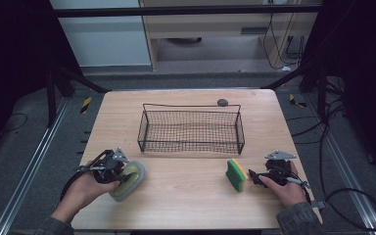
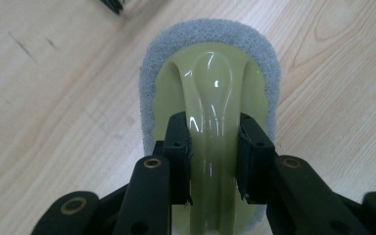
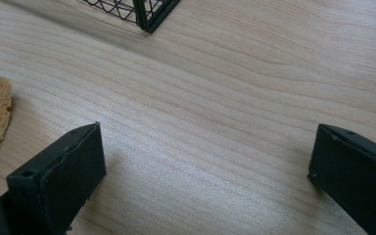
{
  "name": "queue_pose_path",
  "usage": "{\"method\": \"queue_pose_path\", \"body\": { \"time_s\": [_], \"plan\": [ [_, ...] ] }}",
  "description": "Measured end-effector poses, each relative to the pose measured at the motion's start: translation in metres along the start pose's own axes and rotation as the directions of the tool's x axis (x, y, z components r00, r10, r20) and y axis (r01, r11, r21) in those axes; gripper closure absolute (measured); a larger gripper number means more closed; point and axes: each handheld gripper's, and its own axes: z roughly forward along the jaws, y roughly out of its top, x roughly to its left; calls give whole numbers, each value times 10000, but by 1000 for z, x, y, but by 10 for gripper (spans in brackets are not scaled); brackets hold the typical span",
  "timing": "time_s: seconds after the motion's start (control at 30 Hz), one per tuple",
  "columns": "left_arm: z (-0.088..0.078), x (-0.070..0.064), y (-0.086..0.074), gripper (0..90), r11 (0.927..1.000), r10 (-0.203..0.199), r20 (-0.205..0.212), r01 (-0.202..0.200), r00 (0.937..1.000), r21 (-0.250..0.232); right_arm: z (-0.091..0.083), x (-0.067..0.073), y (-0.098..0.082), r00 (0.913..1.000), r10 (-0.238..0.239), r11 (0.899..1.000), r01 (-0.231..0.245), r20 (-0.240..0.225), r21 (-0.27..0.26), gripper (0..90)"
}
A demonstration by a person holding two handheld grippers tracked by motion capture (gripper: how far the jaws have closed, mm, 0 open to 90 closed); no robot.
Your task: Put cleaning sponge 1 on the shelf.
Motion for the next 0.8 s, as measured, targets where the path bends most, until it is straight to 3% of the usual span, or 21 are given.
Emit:
{"method": "queue_pose_path", "body": {
  "time_s": [0.23, 0.4, 0.5, 0.6, 0.73, 0.8],
  "plan": [
    [-22, 3, 3, 699, 9961, 108, -625, -163, 9980, -870, 0, 0, 0, 10000, -6, 10000, 6, -17, -19, 5],
    [-32, 9, 10, 699, 9952, 356, -1197, -462, 9922, -864, 0, 0, 0, 10000, 0, 10000, 0, -12, -11, 5],
    [-39, 12, 19, 699, 9939, 684, -1658, -817, 9838, -746, 0, 0, 0, 10000, 2, 10000, -2, -10, -17, 5],
    [-44, 16, 26, 699, 9909, 806, -1772, -982, 9809, -925, 0, 0, 0, 10000, 3, 10000, -3, -12, -16, 4],
    [-52, 22, 35, 700, 9847, 1004, -2114, -1275, 9722, -1184, 0, 0, 0, 10000, 4, 10000, -4, -11, -20, 5],
    [-55, 25, 38, 700, 9833, 1050, -2120, -1333, 9716, -1237, 0, 0, 0, 10000, -8, 10000, 8, -20, -20, 4]
  ]
}}
